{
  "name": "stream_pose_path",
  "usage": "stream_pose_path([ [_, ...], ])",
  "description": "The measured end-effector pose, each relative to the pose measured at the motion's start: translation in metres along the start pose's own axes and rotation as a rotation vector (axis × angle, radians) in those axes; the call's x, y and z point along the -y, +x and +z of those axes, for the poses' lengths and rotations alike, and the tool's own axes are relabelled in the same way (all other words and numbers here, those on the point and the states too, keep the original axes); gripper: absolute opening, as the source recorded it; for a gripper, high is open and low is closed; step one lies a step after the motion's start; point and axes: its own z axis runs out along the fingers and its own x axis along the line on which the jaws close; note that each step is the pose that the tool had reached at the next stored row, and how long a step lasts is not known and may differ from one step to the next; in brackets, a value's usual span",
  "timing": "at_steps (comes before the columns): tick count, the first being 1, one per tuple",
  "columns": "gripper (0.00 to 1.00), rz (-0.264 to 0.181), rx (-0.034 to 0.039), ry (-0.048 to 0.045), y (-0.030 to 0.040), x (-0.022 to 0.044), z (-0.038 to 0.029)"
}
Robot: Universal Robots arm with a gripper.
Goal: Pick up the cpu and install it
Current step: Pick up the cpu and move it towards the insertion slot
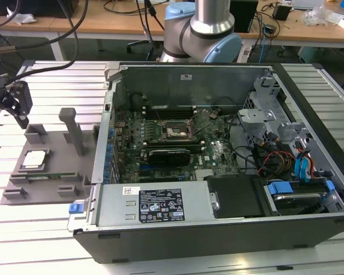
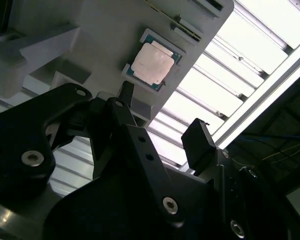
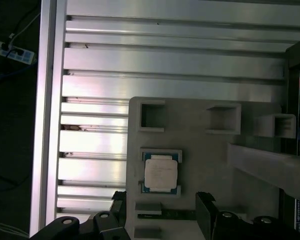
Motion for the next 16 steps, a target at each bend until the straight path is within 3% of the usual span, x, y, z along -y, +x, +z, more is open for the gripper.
stream_pose_path([
  [16,0.66,0.0,-0.0001,0.0001,0.0,0.0001,0.0072],
])
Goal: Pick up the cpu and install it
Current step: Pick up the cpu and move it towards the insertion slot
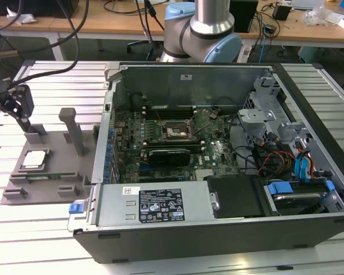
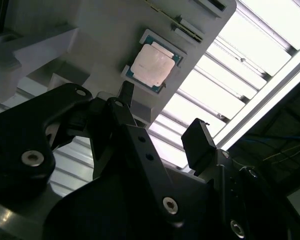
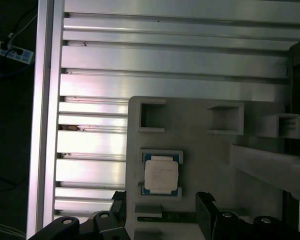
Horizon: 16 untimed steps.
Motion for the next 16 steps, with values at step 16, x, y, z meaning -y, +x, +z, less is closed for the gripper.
stream_pose_path([
  [16,0.66,0.0,0.0002,-0.0001,0.0,0.0002,0.0104],
])
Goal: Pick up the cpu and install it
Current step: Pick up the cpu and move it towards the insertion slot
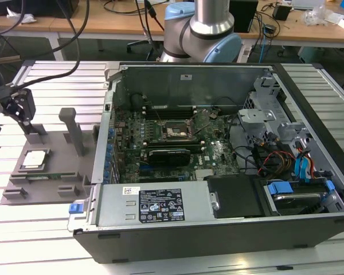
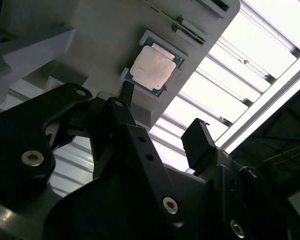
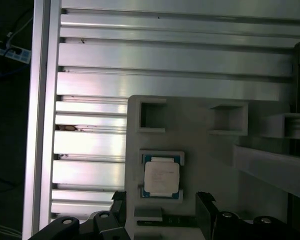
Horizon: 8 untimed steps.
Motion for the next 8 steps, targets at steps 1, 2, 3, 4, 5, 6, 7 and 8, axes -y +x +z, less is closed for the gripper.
stream_pose_path([
  [1,0.66,0.0,0.0,0.0,0.0,0.0,0.0014],
  [2,0.66,0.0,-0.0001,0.0,0.0,0.0,0.0026],
  [3,0.66,0.0,-0.0001,0.0001,0.0,0.0001,0.0037],
  [4,0.66,0.0,0.0,0.0,0.0,0.0001,0.005],
  [5,0.66,0.0,0.0,0.0003,0.0,0.0001,0.0064],
  [6,0.66,0.0,-0.0002,0.0011,-0.0004,0.0,0.0073],
  [7,0.66,0.0,-0.0003,0.0081,-0.0053,0.0005,0.0131],
  [8,0.66,-0.001,-0.0009,0.0166,-0.0088,0.0006,0.0196],
])
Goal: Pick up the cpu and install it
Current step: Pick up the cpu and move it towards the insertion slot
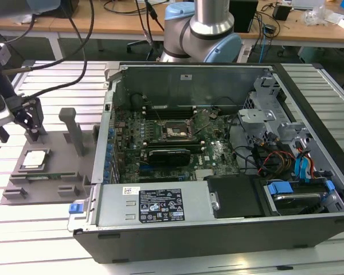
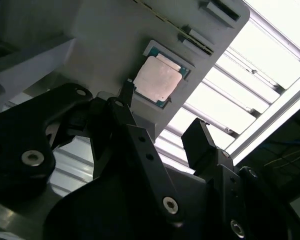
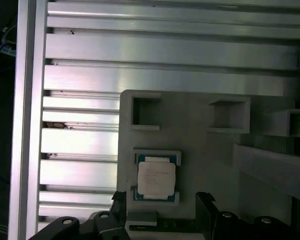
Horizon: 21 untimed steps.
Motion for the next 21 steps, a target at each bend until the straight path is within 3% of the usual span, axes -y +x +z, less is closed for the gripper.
stream_pose_path([
  [7,0.66,0.0,-0.0003,0.0023,-0.0019,0.0,0.0138],
  [11,0.66,0.0,-0.0004,0.0024,-0.0022,0.0,0.0275],
  [21,0.66,0.0,-0.0005,0.0023,-0.0022,0.0,0.0508],
])
